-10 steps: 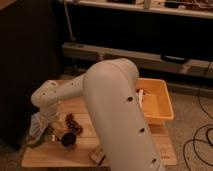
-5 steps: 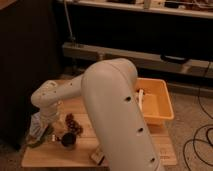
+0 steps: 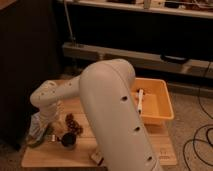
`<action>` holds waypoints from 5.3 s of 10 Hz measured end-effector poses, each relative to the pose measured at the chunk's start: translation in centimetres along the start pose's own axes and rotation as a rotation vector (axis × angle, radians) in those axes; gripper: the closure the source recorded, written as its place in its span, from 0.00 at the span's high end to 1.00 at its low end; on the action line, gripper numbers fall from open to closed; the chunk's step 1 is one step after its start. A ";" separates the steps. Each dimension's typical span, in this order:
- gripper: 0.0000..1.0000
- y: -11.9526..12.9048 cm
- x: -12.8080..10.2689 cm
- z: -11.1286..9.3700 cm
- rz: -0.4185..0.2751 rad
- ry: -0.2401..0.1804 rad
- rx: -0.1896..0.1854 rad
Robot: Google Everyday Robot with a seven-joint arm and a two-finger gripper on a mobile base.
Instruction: Place pepper in tray
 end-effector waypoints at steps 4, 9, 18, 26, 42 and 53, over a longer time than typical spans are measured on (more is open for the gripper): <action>0.65 -0.2 -0.2 0.6 0.010 -0.001 0.037; 0.65 -0.7 -0.1 0.9 0.023 0.002 0.049; 0.65 -1.3 -0.3 1.2 0.041 0.001 0.053; 0.65 -2.0 1.3 -1.5 0.043 -0.020 0.070; 0.52 -2.1 0.3 0.5 0.012 0.012 0.074; 0.52 -1.0 0.4 1.7 0.004 0.031 0.065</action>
